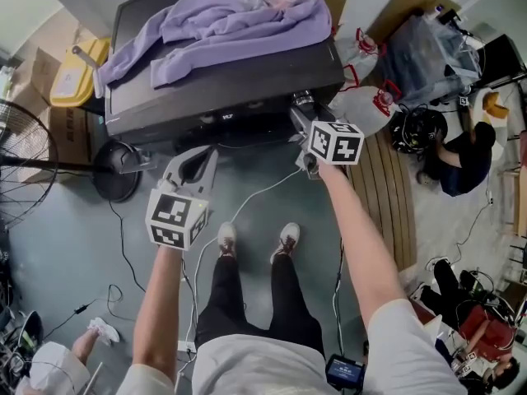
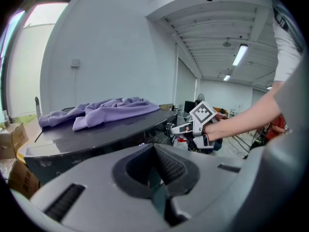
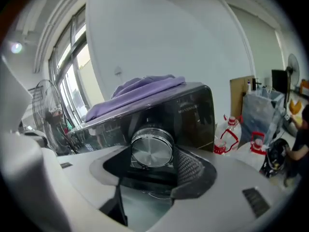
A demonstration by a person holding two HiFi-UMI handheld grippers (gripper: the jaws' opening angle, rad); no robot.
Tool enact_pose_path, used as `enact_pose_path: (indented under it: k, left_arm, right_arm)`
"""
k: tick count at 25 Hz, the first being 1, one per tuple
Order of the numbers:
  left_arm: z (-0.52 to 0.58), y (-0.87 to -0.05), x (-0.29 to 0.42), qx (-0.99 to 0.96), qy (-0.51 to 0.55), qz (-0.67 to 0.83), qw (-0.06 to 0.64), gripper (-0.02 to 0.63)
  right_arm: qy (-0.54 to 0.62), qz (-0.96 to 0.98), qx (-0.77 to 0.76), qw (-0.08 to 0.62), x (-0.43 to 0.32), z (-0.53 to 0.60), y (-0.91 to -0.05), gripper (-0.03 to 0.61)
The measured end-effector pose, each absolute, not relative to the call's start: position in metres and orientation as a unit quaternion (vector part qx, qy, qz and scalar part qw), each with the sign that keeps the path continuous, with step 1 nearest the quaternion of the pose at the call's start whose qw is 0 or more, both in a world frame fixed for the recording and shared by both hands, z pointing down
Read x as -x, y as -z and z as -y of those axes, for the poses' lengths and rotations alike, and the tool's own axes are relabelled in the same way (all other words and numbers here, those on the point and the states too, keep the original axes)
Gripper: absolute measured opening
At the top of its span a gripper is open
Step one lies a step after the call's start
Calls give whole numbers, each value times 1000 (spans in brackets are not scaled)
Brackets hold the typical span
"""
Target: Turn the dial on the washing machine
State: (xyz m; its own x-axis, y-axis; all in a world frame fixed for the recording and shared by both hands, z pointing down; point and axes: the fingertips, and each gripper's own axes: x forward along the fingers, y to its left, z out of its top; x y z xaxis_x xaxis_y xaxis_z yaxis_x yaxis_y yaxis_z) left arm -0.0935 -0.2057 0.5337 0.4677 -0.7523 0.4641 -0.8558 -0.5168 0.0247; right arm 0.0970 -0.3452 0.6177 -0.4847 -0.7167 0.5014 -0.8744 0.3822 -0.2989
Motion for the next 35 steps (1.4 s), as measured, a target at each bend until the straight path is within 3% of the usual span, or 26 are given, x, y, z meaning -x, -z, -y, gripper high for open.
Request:
enact_pose_path:
  k: [4, 12, 21, 27, 29, 31, 32, 35]
  left_arm:
    - [207, -533, 94, -846, -202, 476, 131, 12]
    - [209, -534, 92, -847, -202, 474, 131, 12]
    - [208, -532, 89, -848, -204, 472, 128, 12]
    - [211, -500, 95, -851, -195, 474, 112, 12]
    - [214, -482, 101, -852, -191, 476, 102, 12]
    - [217, -461, 104, -854, -182, 479, 91, 12]
    - [219, -449, 105, -854, -176, 482, 84, 12]
    - [219, -410, 105, -857, -163, 485, 54, 12]
  right_arm:
    - [-339, 809, -469, 103, -98, 344, -618, 284]
    - [-510, 759, -402, -46, -97, 344, -616, 283]
    - [-492, 766, -412, -39, -102, 339, -613, 284]
    - [-442, 770, -460, -7, -145, 310, -580, 282]
    - [-400, 780, -480, 27, -155, 300, -557, 224]
    - [-344, 791, -503, 58, -163, 291, -528, 84]
    - [-317, 796, -511, 70, -166, 287, -512, 48]
    - [-257, 815, -514, 75, -167, 273, -457, 35]
